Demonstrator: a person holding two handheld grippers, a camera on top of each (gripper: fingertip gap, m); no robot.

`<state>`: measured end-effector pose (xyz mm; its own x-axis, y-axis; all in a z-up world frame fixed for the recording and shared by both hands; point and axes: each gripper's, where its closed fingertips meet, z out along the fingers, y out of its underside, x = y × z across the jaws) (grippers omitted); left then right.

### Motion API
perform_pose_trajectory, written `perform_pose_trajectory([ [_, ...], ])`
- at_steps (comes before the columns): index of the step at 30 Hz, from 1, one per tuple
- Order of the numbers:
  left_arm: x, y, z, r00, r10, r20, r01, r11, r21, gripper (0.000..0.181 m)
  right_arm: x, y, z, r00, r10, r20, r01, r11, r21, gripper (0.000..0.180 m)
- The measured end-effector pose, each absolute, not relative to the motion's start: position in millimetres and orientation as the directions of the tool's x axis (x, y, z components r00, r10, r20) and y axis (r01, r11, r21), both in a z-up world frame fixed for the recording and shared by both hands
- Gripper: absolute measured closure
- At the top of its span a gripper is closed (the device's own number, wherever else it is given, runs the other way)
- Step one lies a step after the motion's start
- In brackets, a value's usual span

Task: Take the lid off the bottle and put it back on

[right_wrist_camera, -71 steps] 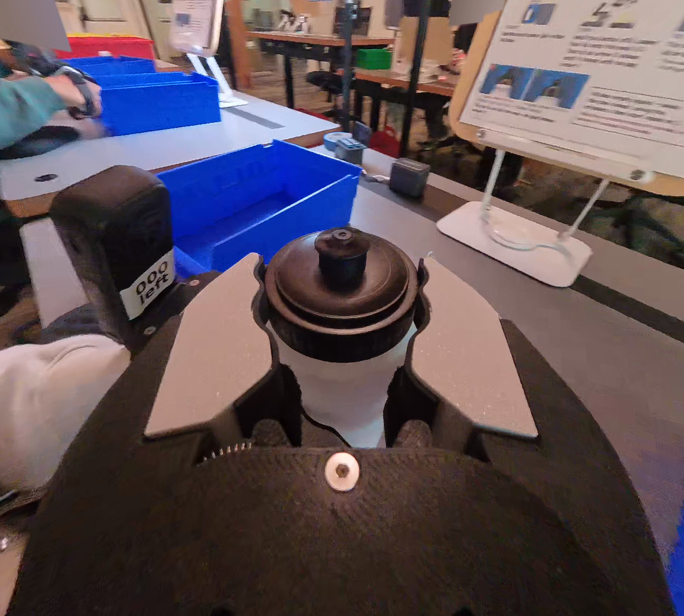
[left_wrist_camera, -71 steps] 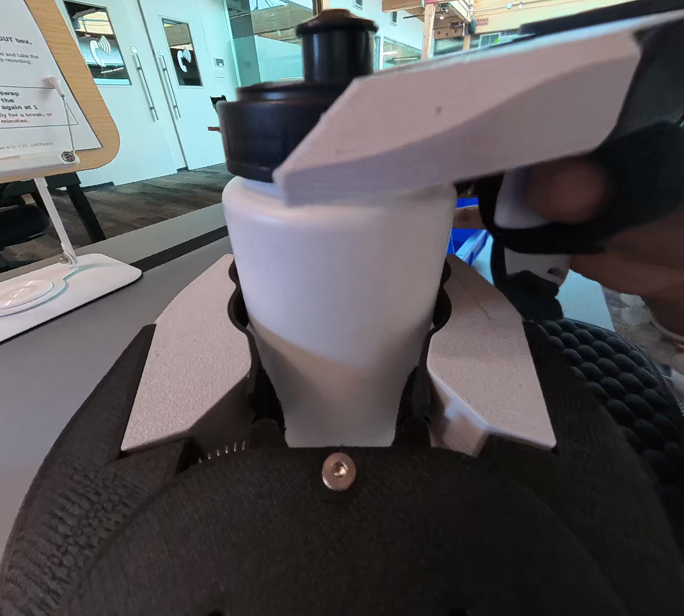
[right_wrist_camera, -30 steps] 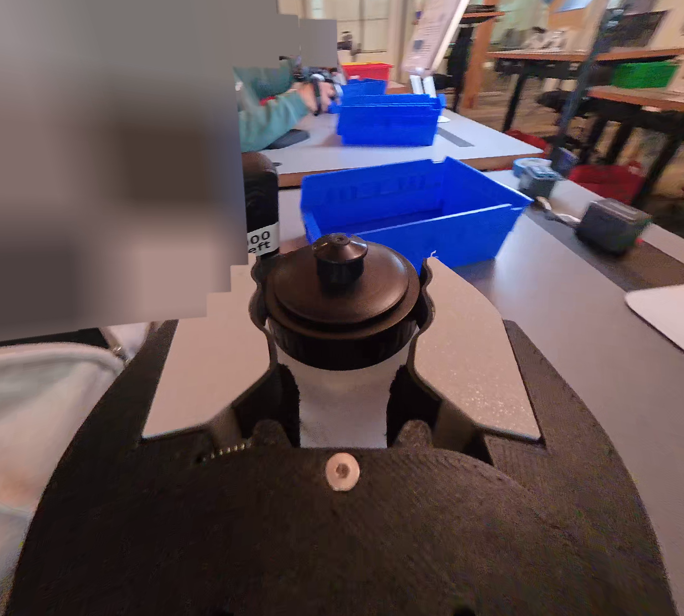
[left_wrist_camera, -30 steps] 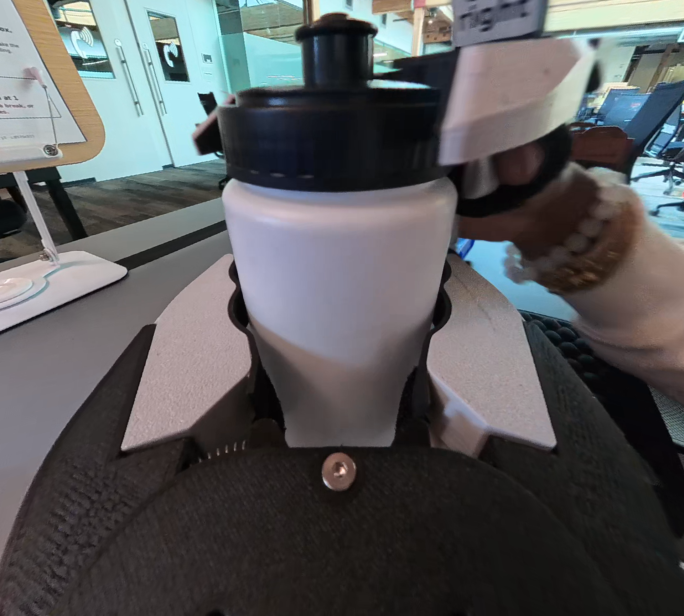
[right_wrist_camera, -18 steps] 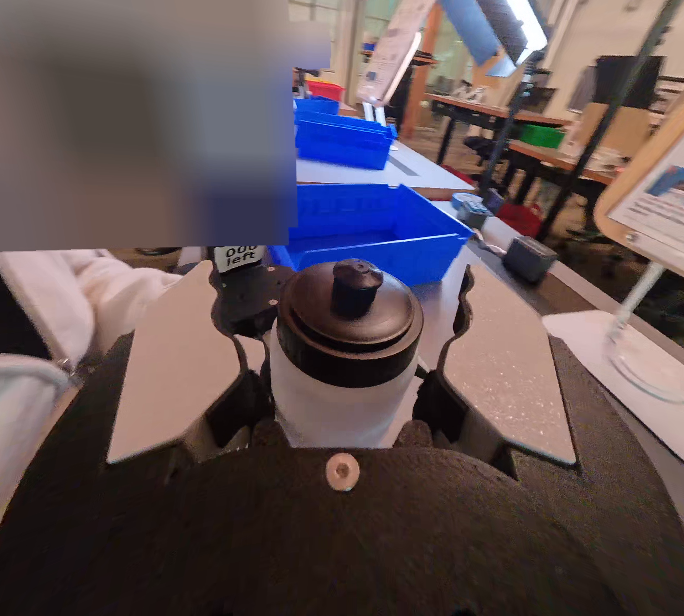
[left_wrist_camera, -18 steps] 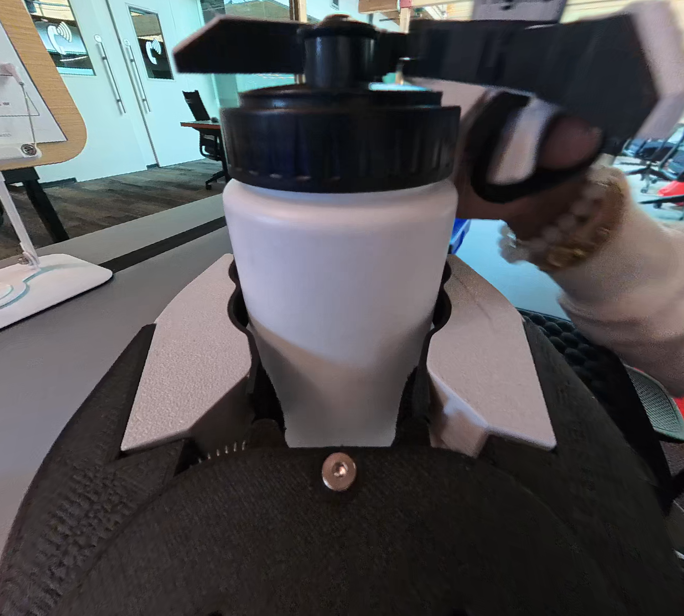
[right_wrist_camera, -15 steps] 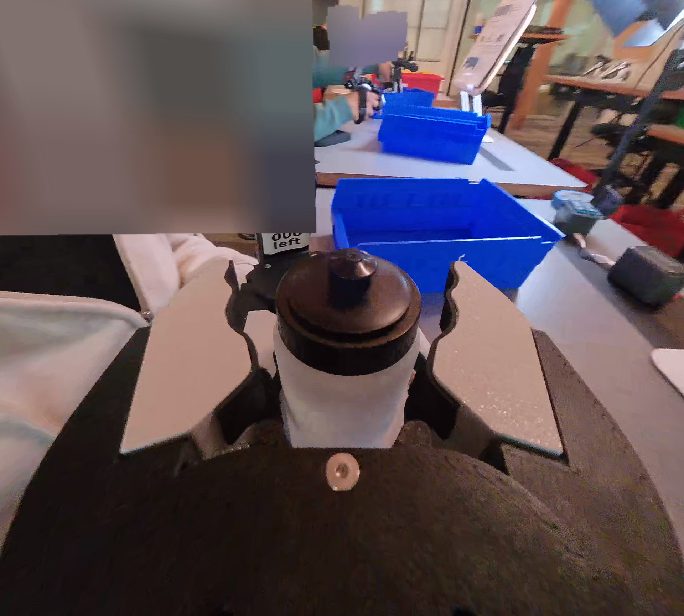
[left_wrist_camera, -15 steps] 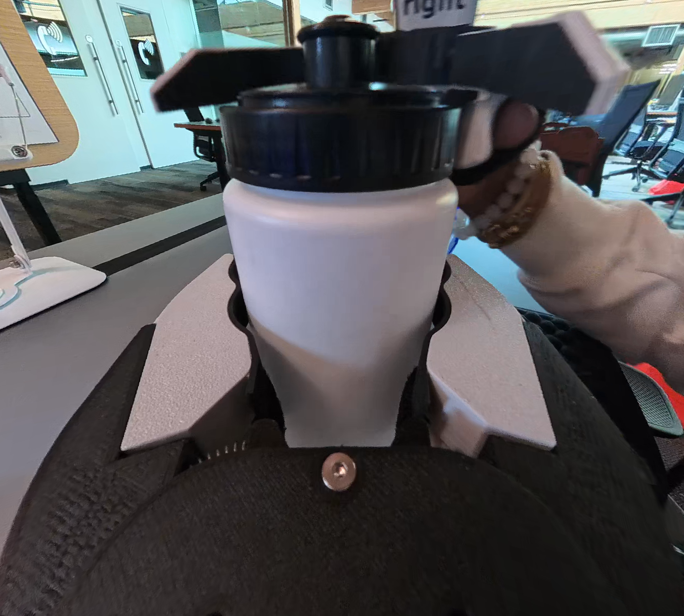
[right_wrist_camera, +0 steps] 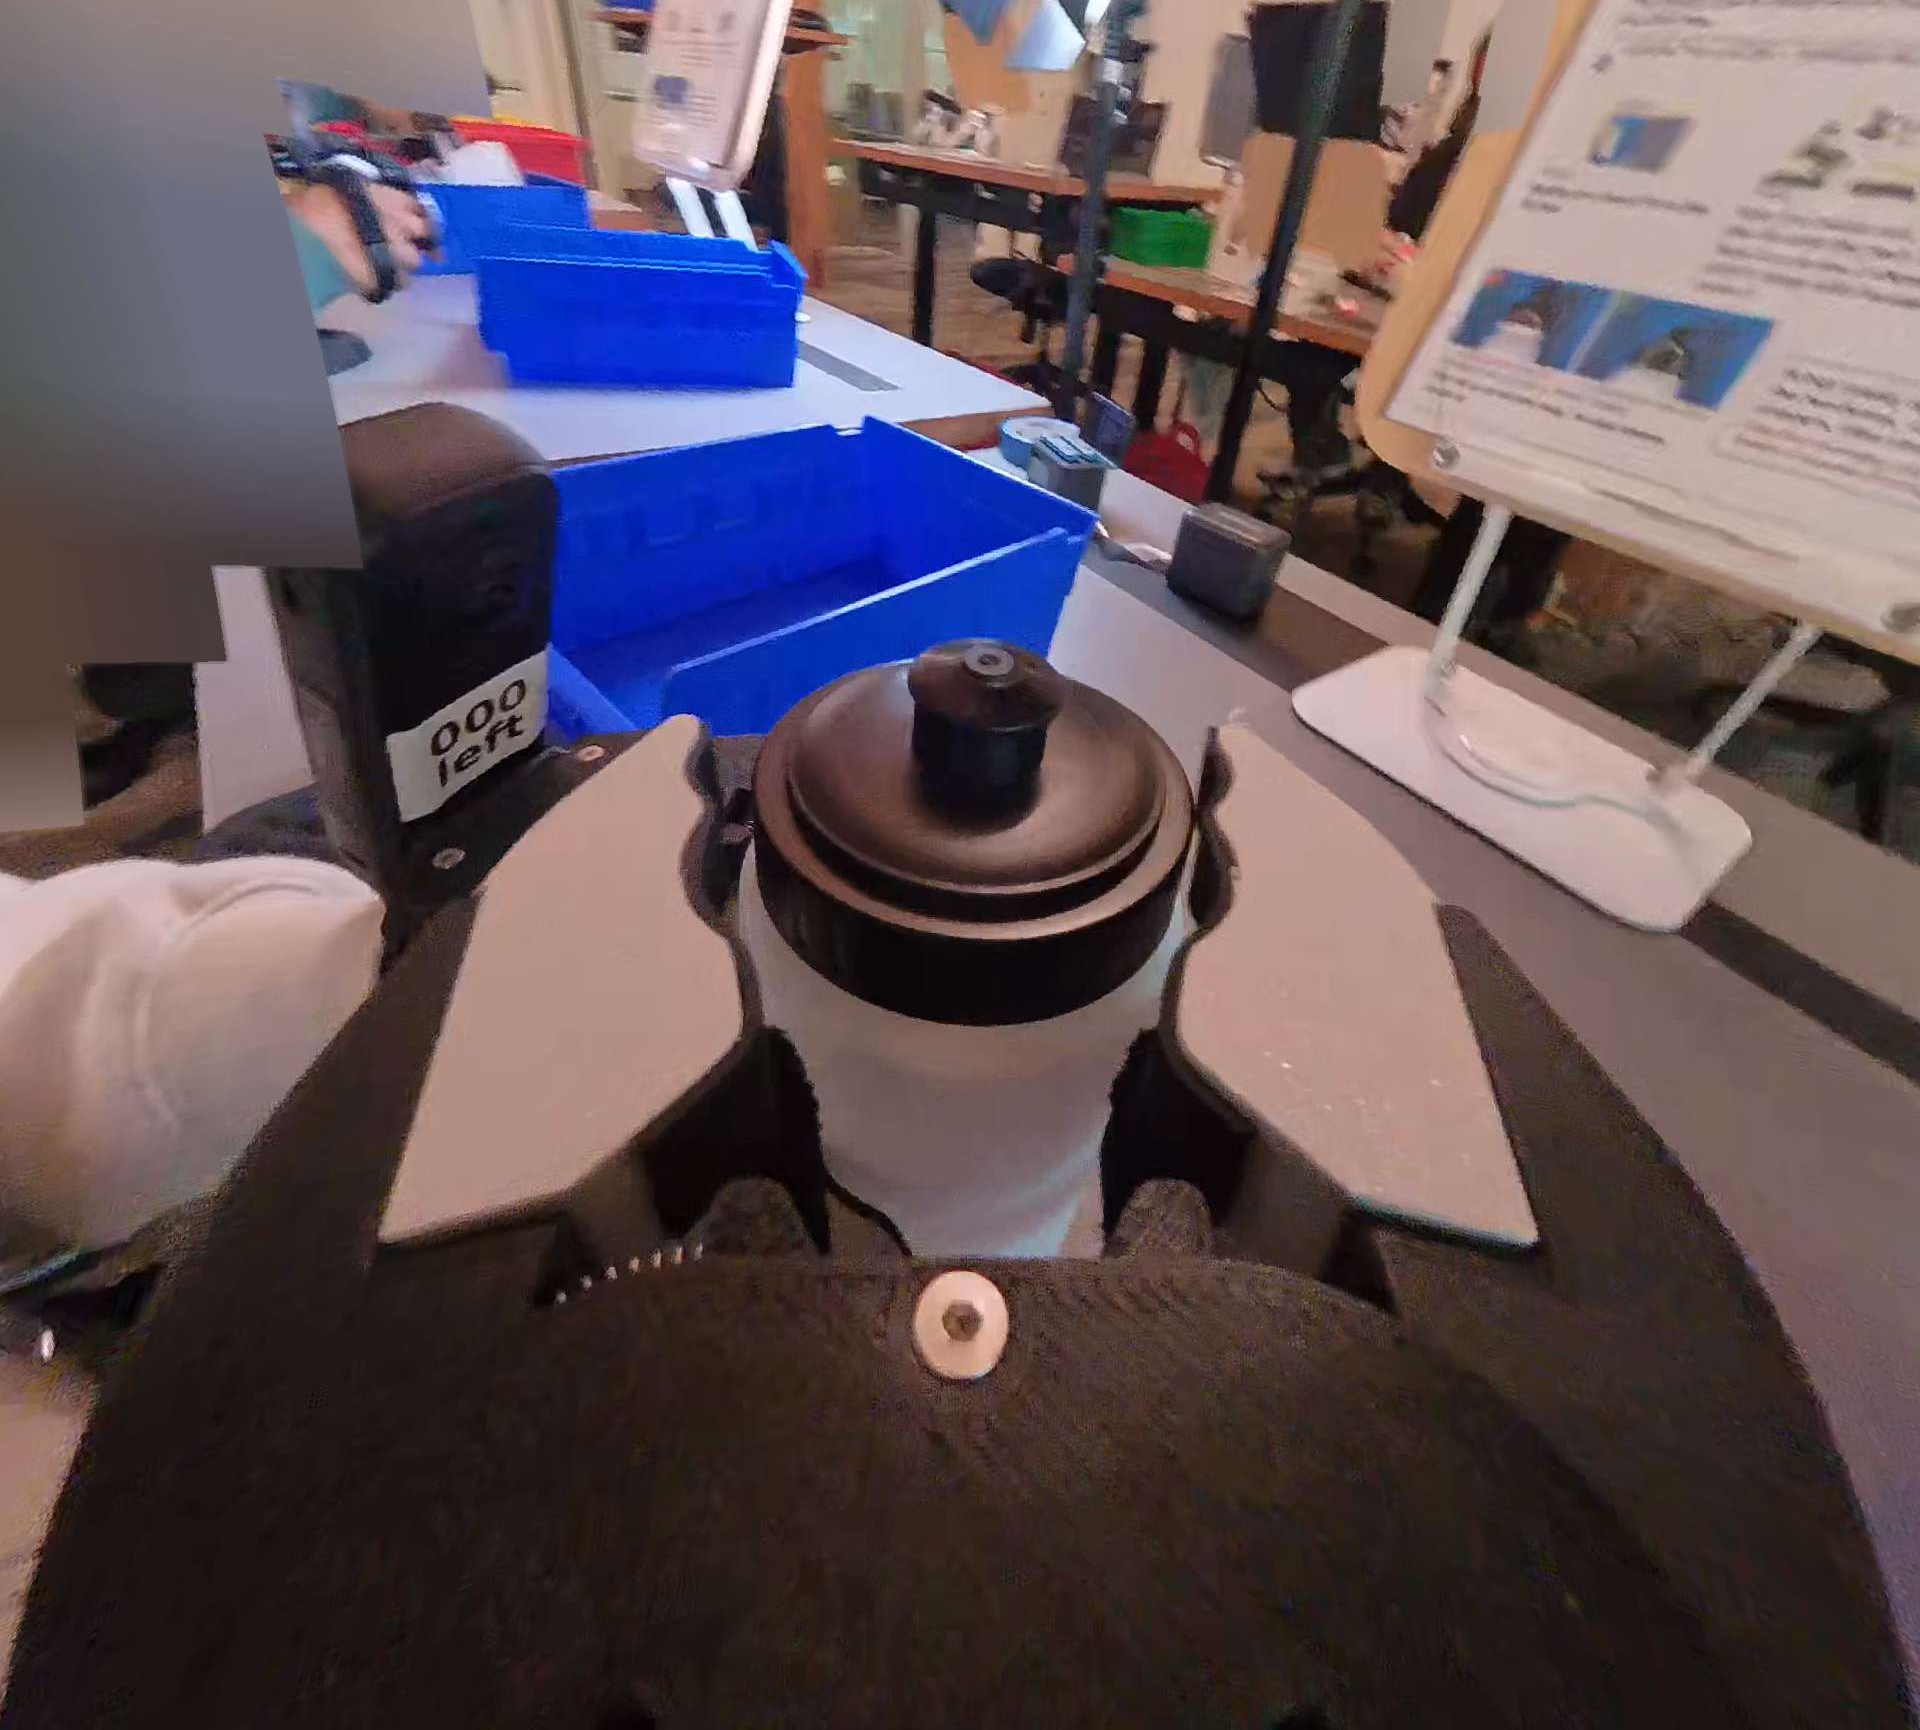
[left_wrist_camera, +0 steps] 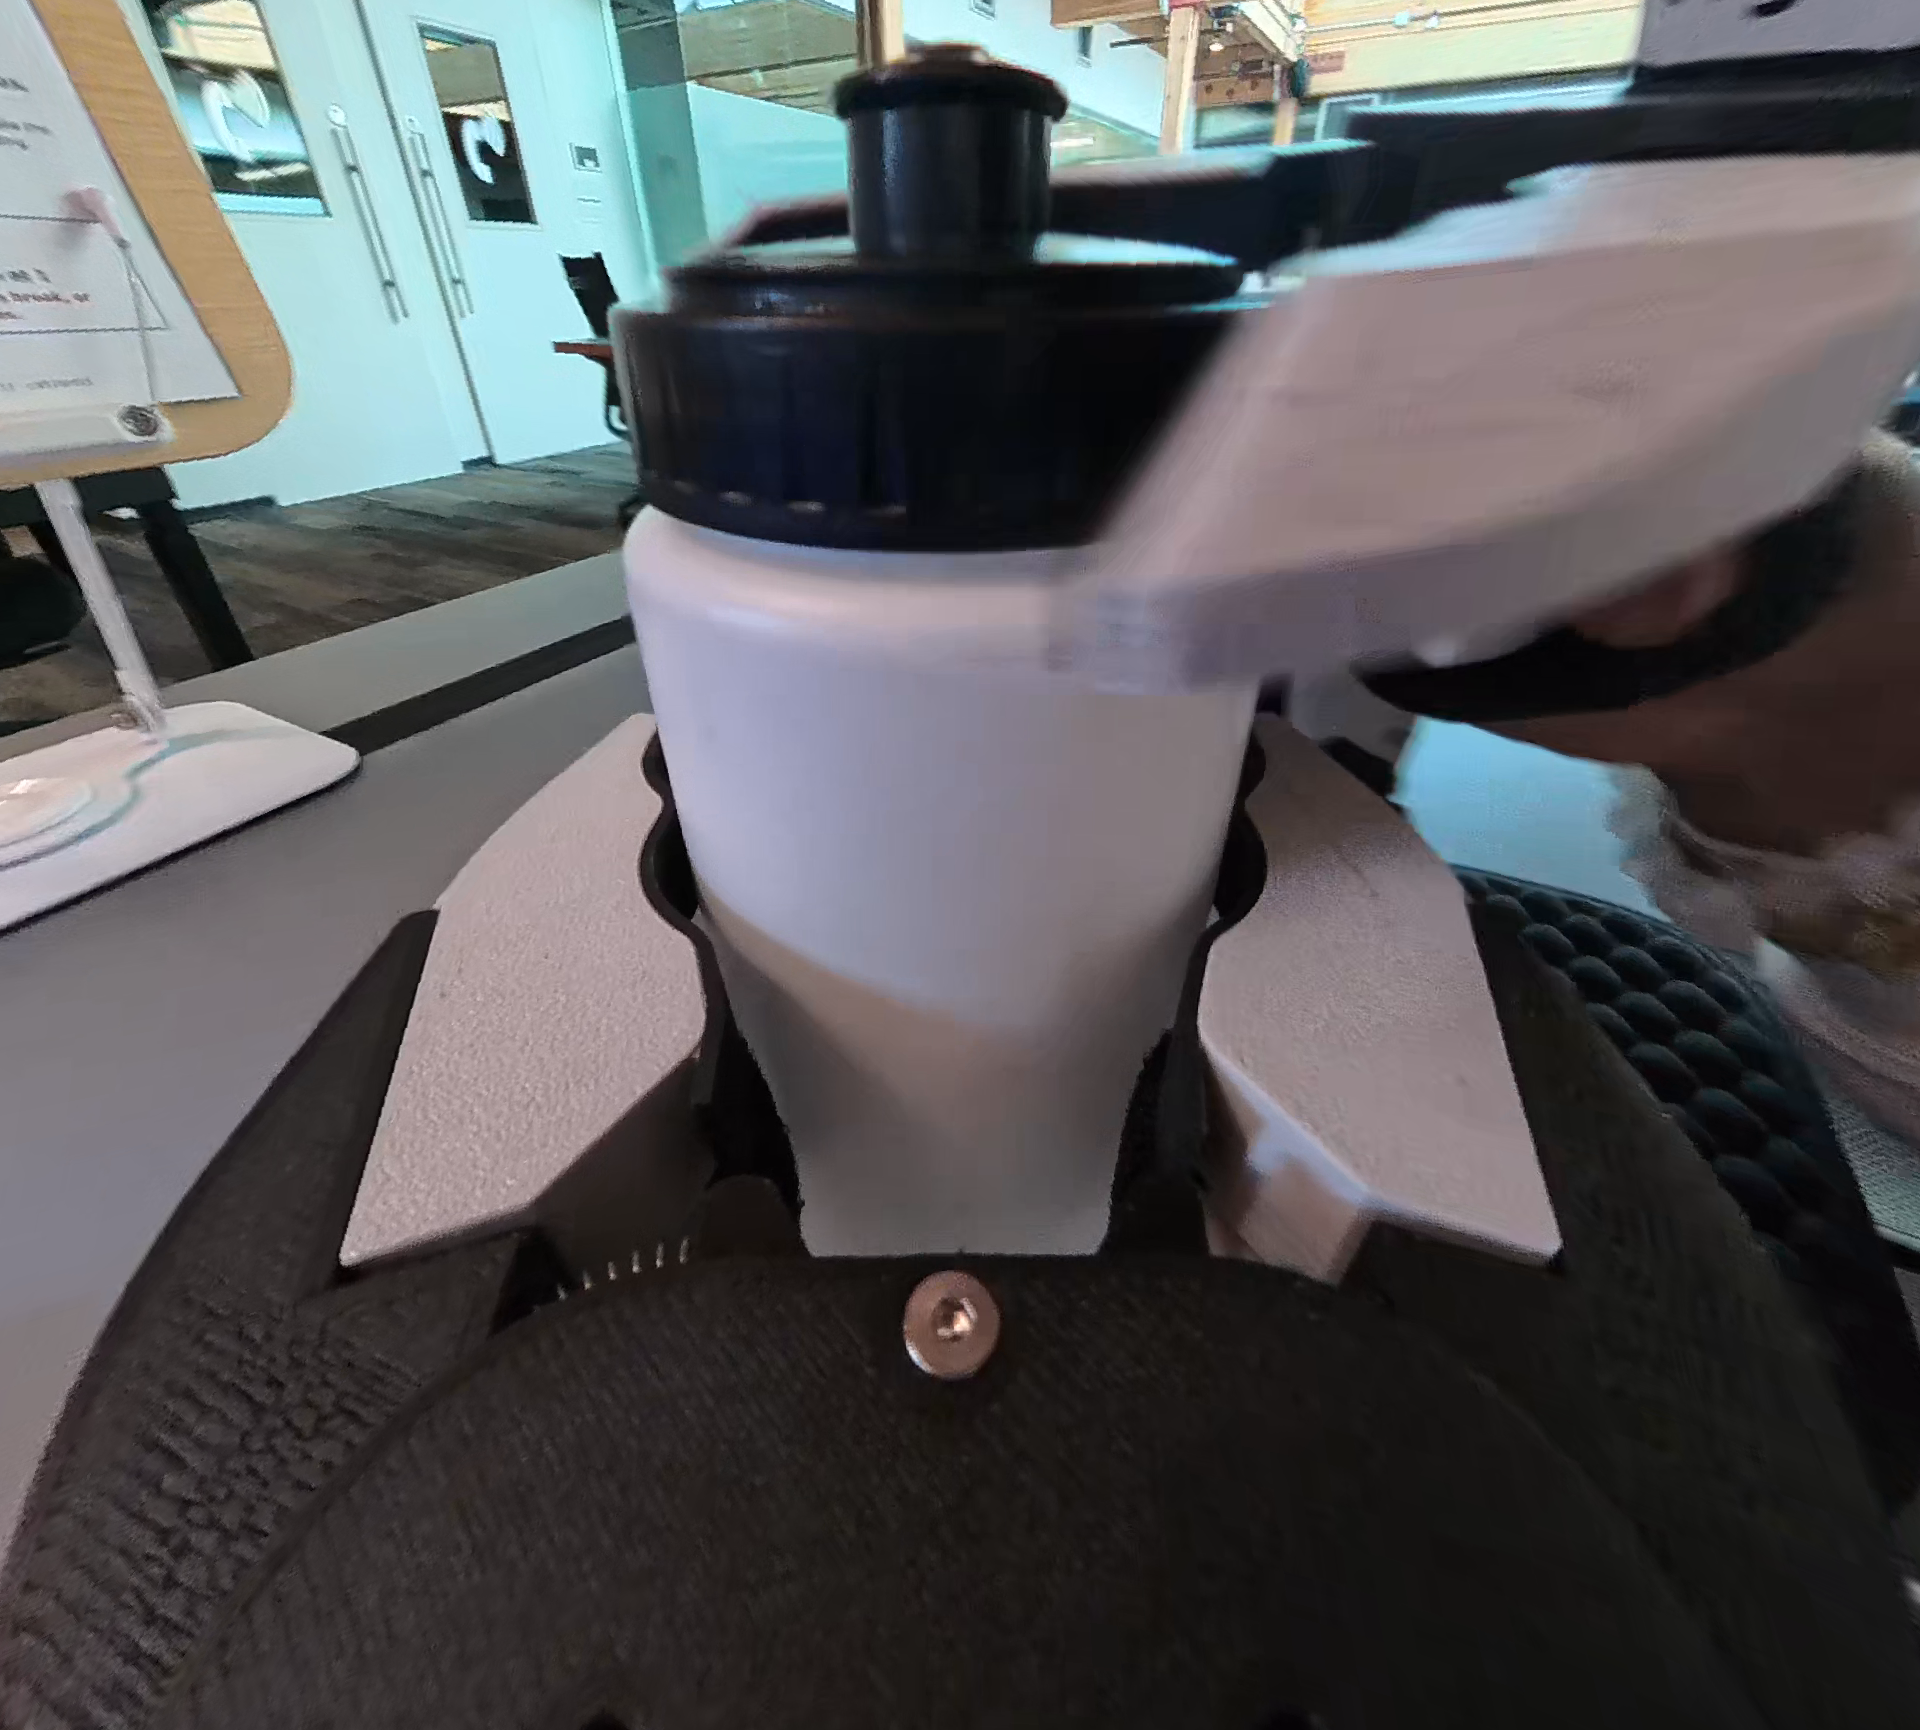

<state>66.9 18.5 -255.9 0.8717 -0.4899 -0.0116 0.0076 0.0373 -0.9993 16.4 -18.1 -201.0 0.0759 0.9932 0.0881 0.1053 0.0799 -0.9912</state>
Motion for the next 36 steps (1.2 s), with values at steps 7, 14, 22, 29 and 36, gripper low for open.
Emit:
perform_pose_trajectory([
  [7,70.8,16.1,-255.8,0.835,-0.55,0.003,0.026,0.033,-0.999,0.081,21.1,-36.2,-206.8,-0.533,0.846,0.023,0.132,0.111,-0.985,0.085],
  [14,62.5,21.2,-256.1,0.884,-0.468,0.004,0.02,0.028,-0.999,0.082,11.1,-20.0,-204.6,-0.126,0.992,-0.001,0.118,0.014,-0.993,0.102],
  [22,67.7,17.8,-255.9,0.855,-0.518,0.004,0.023,0.03,-0.999,0.081,14.4,-32.5,-202.3,-0.228,0.967,0.11,0.072,0.13,-0.989,0.079],
  [29,71.8,16.0,-255.8,0.836,-0.549,-0.002,0.022,0.036,-0.999,0.082,21.5,-36.8,-200.6,-0.571,0.821,-0.033,0.075,0.012,-0.997,0.099],
  [36,70.3,20.4,-256.1,0.88,-0.474,-0.022,-0.004,0.039,-0.999,0.082,19.7,-12.1,-200.9,0.12,0.993,-0.012,0.074,-0.021,-0.997,0.101],
])
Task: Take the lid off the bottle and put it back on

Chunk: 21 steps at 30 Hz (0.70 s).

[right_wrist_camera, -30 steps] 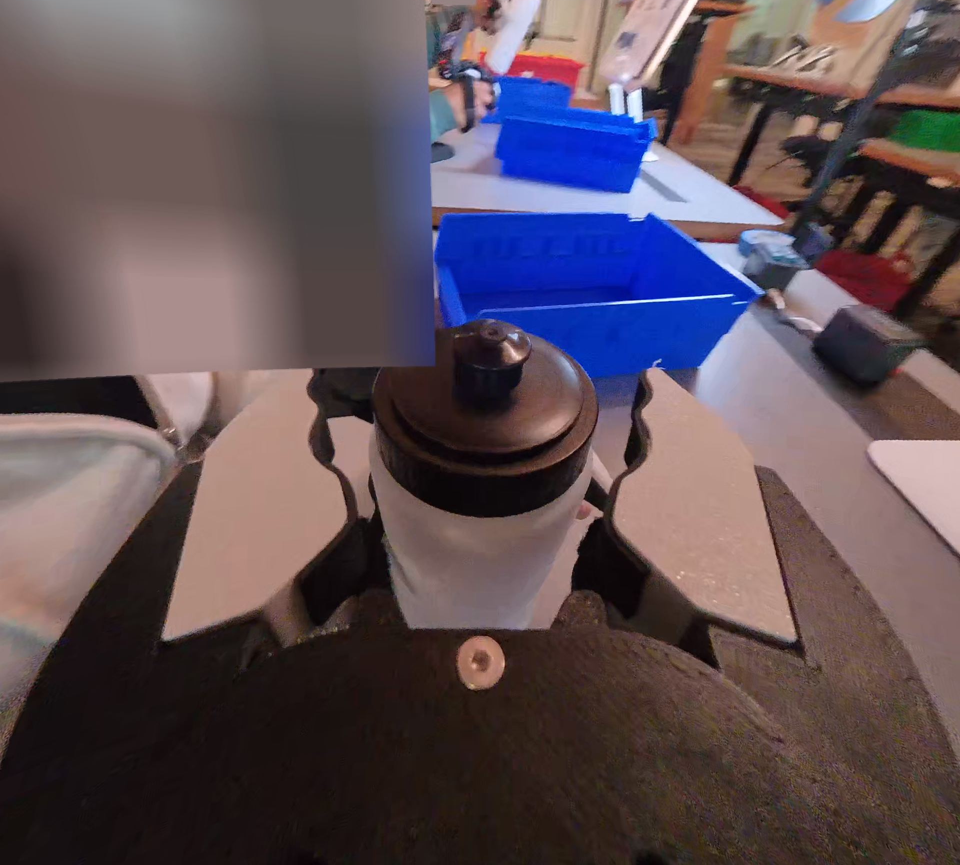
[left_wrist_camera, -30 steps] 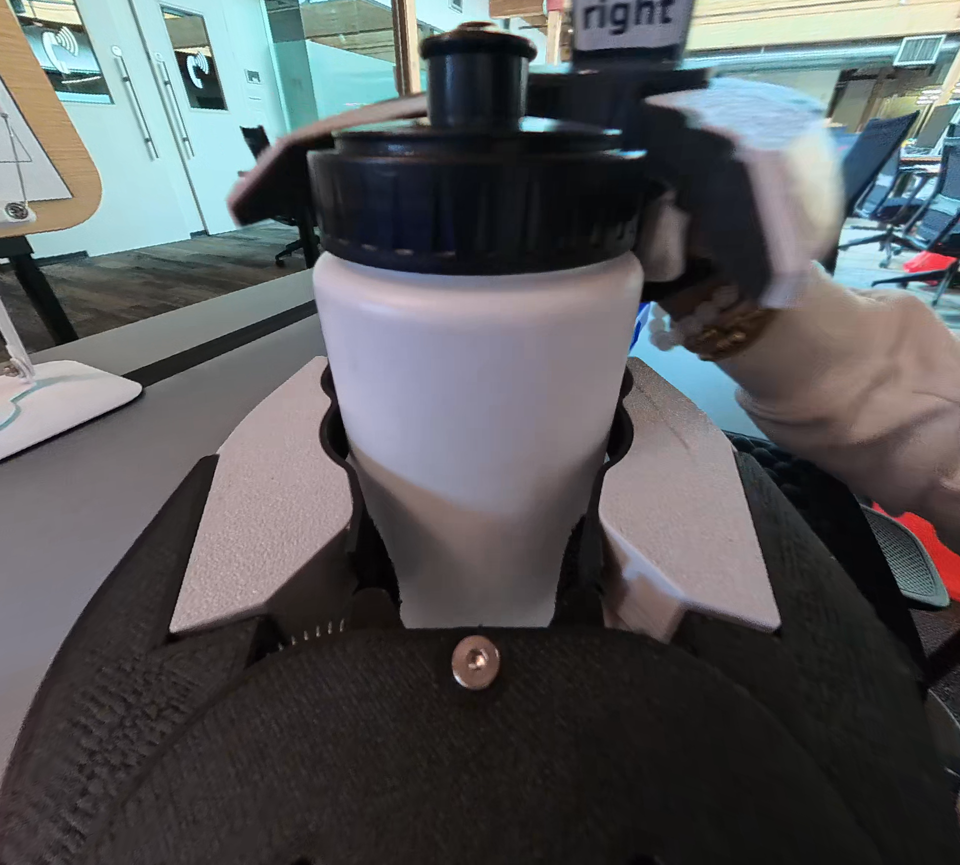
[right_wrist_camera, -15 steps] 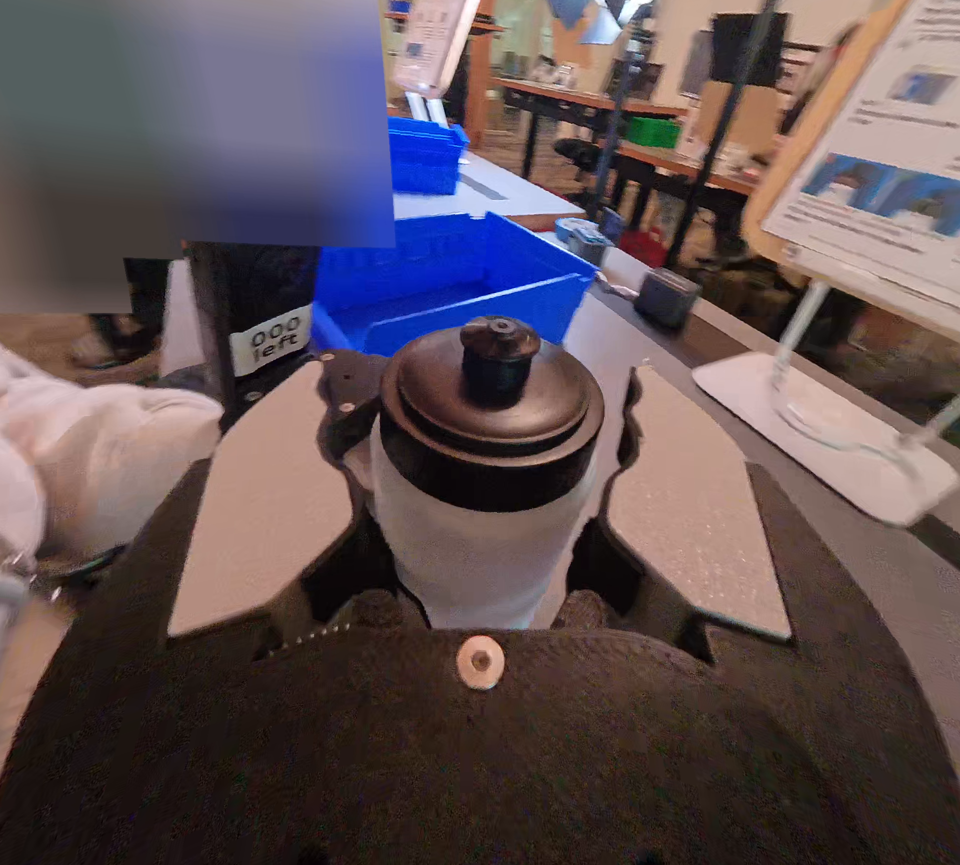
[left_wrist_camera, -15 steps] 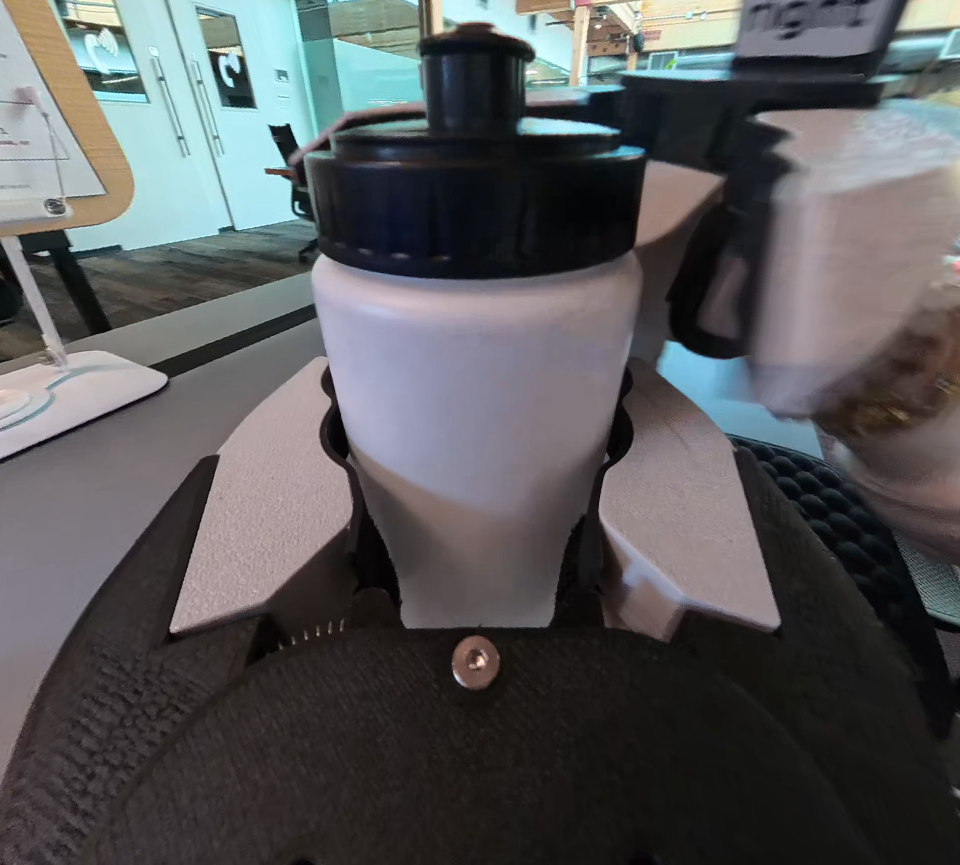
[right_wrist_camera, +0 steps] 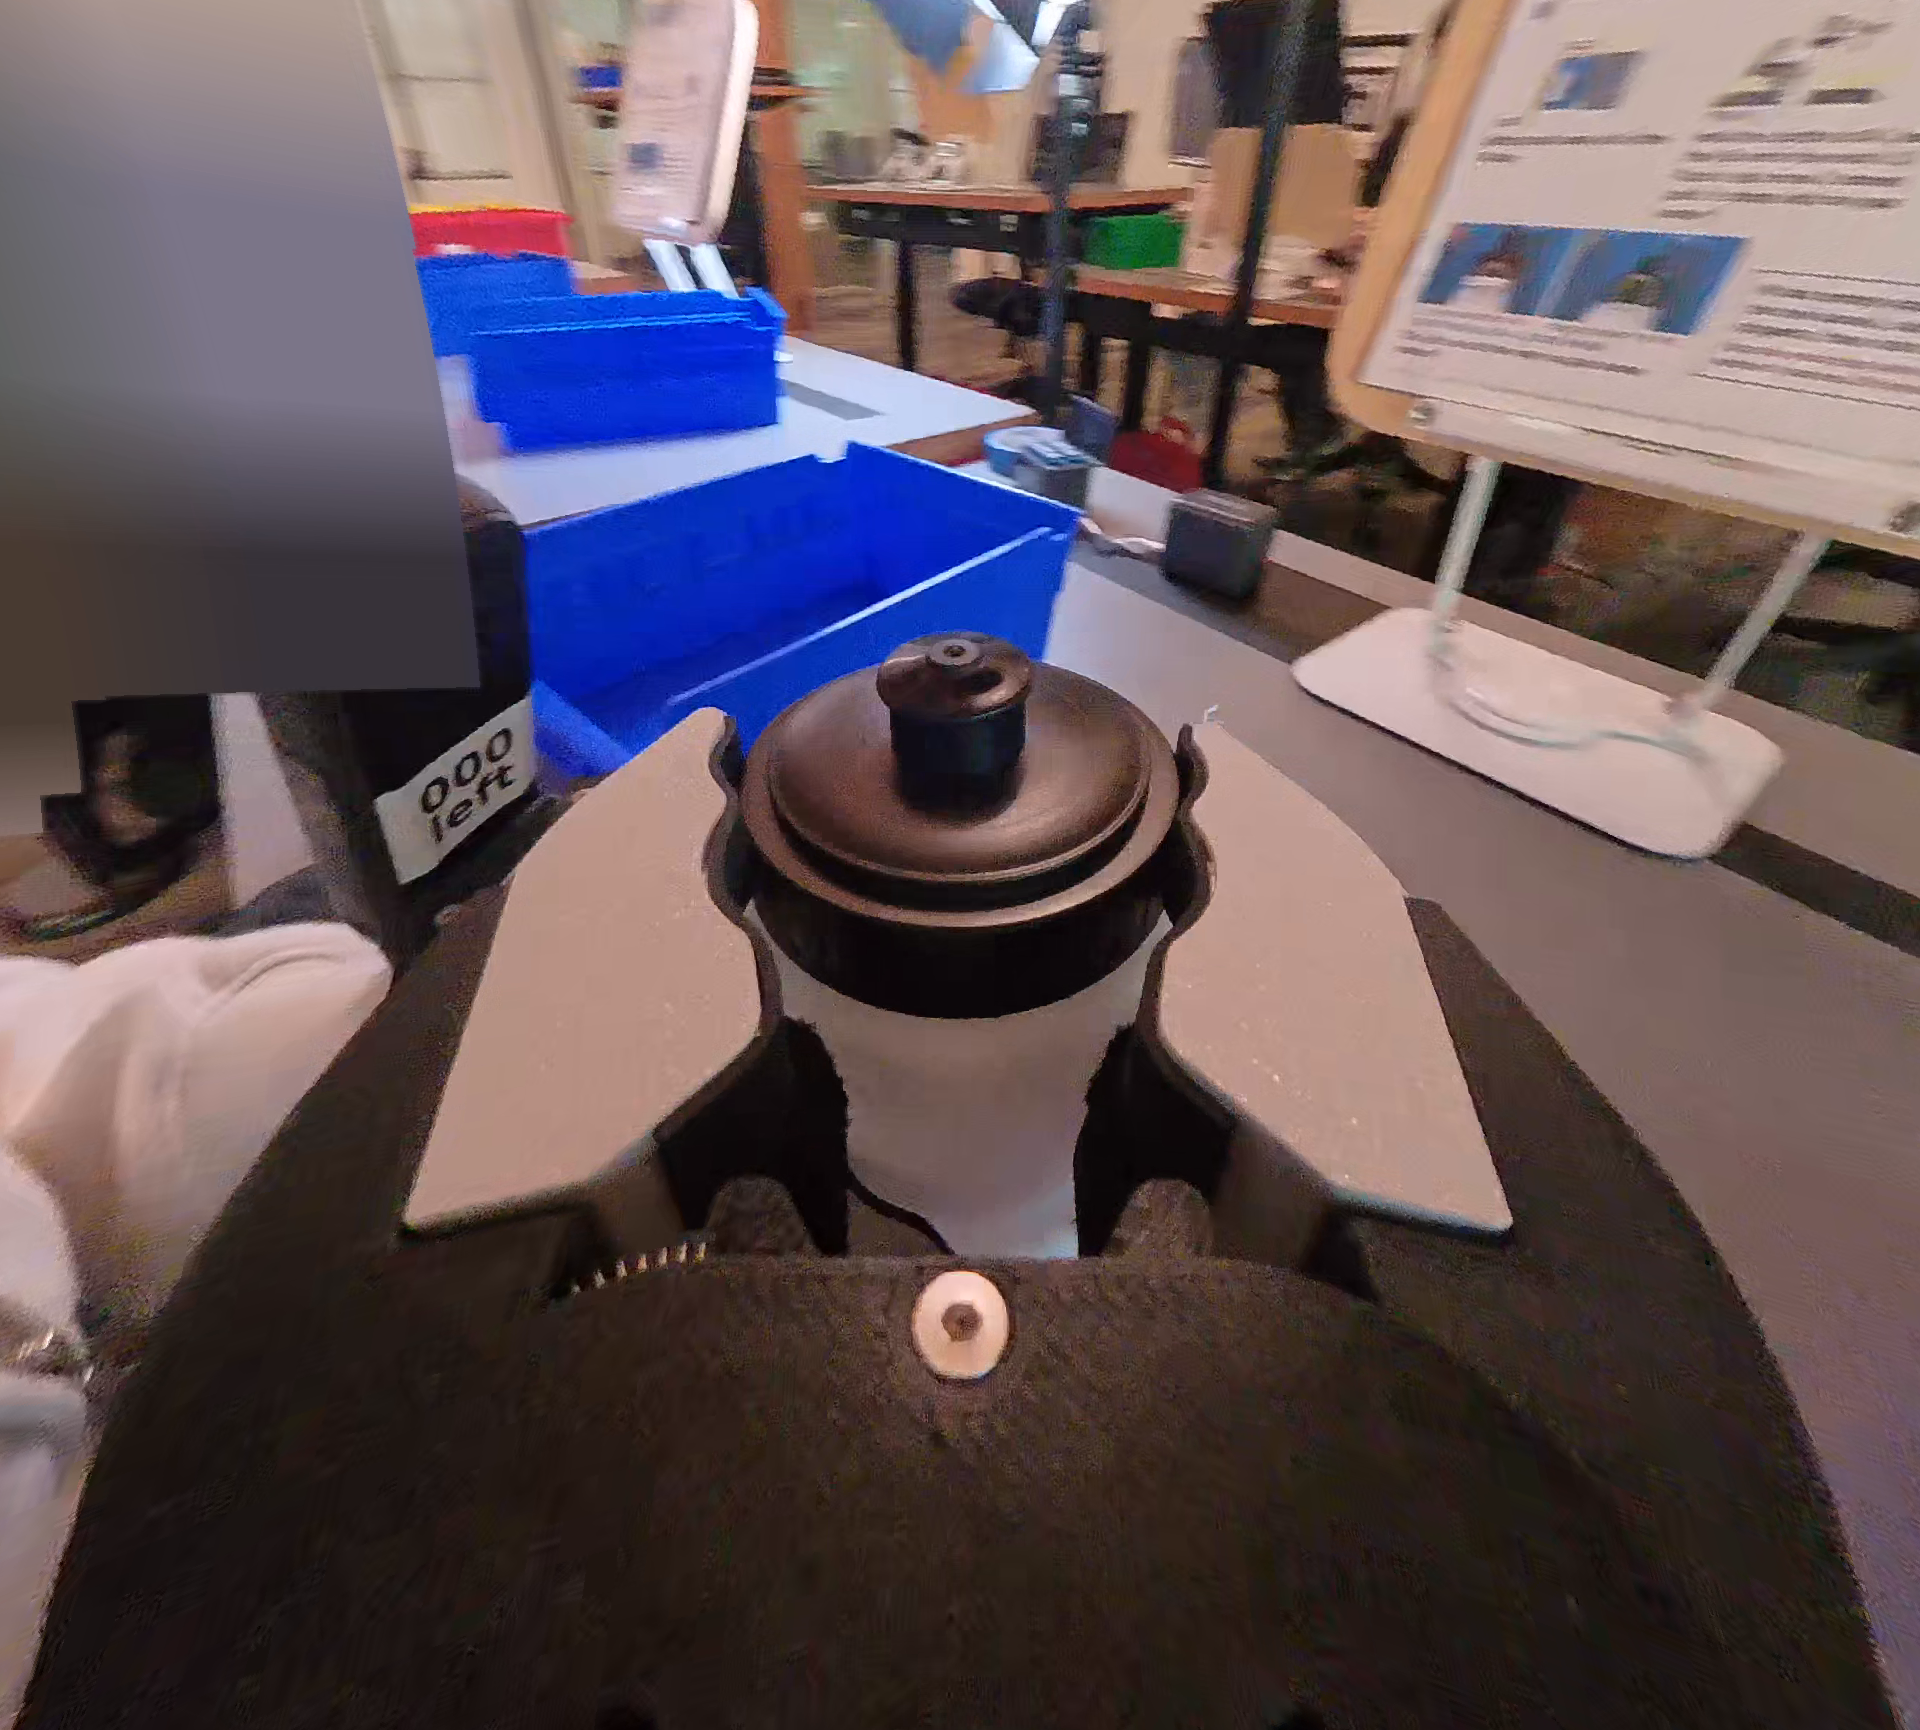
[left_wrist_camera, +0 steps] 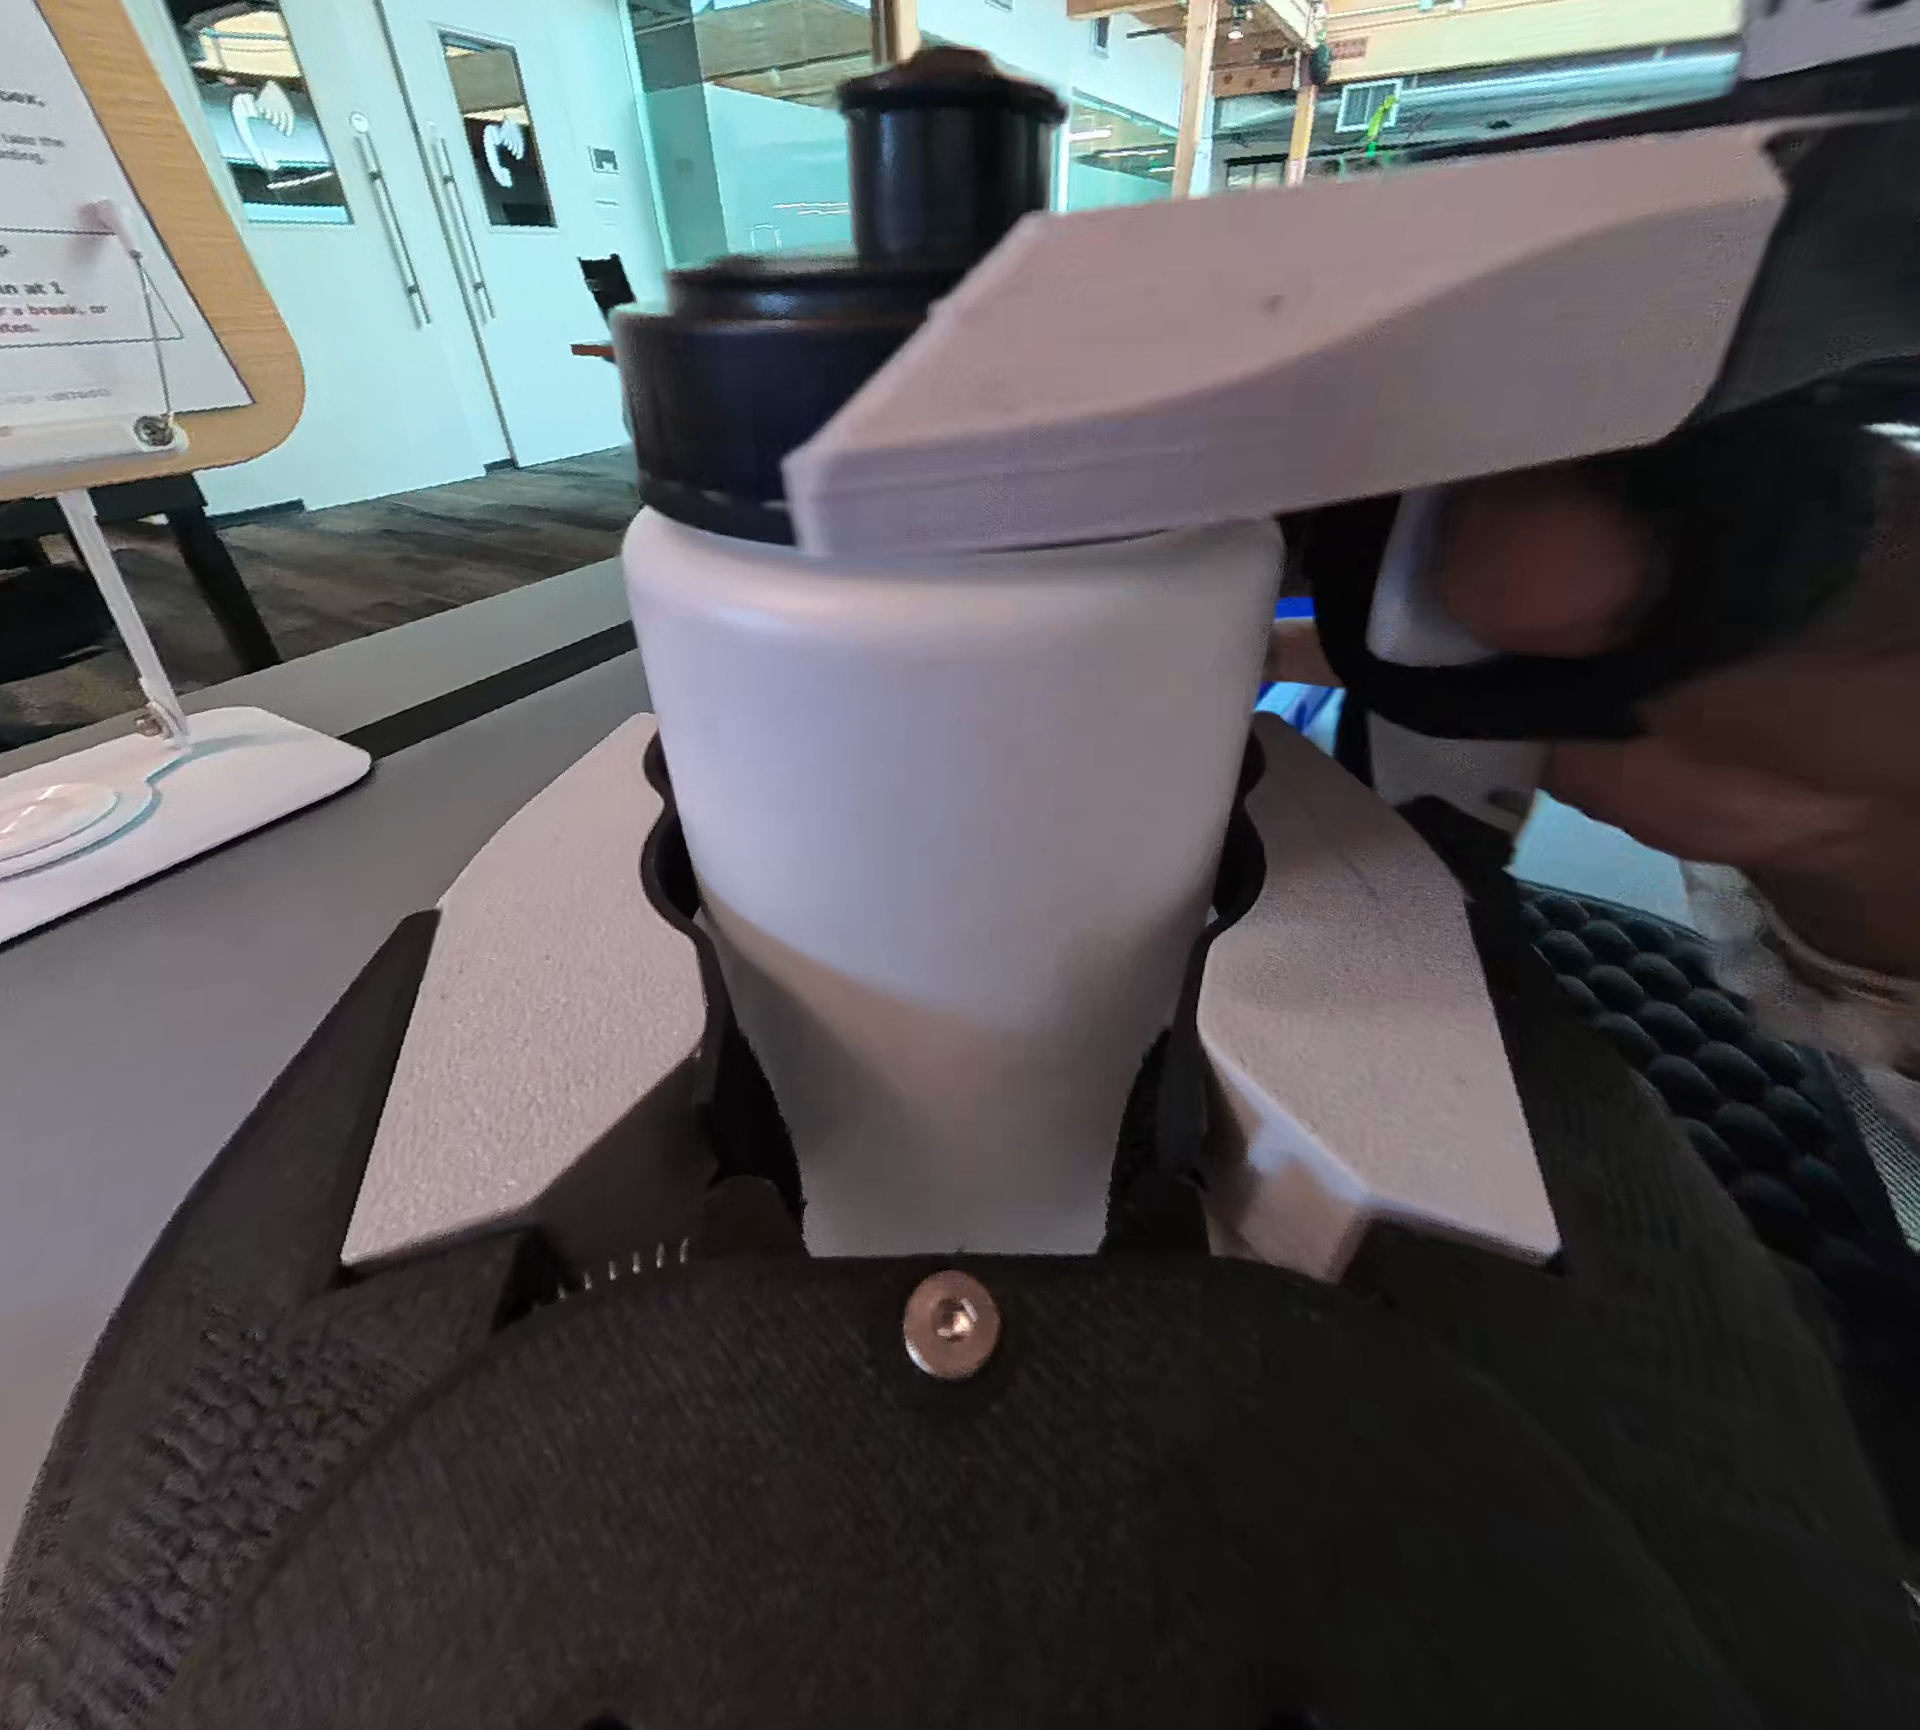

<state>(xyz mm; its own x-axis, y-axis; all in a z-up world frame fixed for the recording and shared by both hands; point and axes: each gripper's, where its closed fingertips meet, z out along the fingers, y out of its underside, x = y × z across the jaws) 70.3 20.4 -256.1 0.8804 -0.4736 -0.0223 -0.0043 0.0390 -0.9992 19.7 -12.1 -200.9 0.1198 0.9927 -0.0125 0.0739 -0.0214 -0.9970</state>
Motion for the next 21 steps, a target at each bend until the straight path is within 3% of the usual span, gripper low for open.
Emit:
perform_pose_trajectory([
  [3,70.4,18.9,-255.5,0.878,-0.478,-0.025,-0.004,0.046,-0.999,0.082,21.9,-13.6,-200.8,0.207,0.978,0.005,0.081,-0.012,-0.997,0.102],
  [6,71.8,16.3,-255.6,0.843,-0.538,0.009,0.03,0.031,-0.999,0.082,15.8,-24.7,-201.3,-0.091,0.994,0.069,0.084,0.076,-0.994,0.094],
  [9,76.3,13.7,-255.8,0.818,-0.575,0.002,0.025,0.031,-0.999,0.082,18.3,-36.5,-201.9,-0.401,0.916,-0.014,0.093,0.025,-0.995,0.081],
  [10,75.6,14.8,-255.8,0.826,-0.563,0.0,0.022,0.032,-0.999,0.082,18.1,-35.7,-202.4,-0.429,0.902,-0.037,0.109,0.011,-0.994,0.094],
  [12,70.1,17.9,-255.4,0.86,-0.511,-0.001,0.022,0.04,-0.999,0.082,14.7,-32.8,-201.9,-0.394,0.919,-0.017,0.088,0.02,-0.996,0.095],
  [18,66.2,19.1,-255.9,0.879,-0.477,-0.007,0.011,0.034,-0.999,0.082,15.3,-15.7,-197.0,0.053,0.998,-0.047,-0.041,-0.045,-0.998,0.102],
  [21,68.5,17.4,-255.8,0.86,-0.51,-0.002,0.016,0.03,-0.999,0.082,15.3,-16.4,-197.7,0.003,1.0,0.017,-0.024,0.017,-1.0,0.101],
])
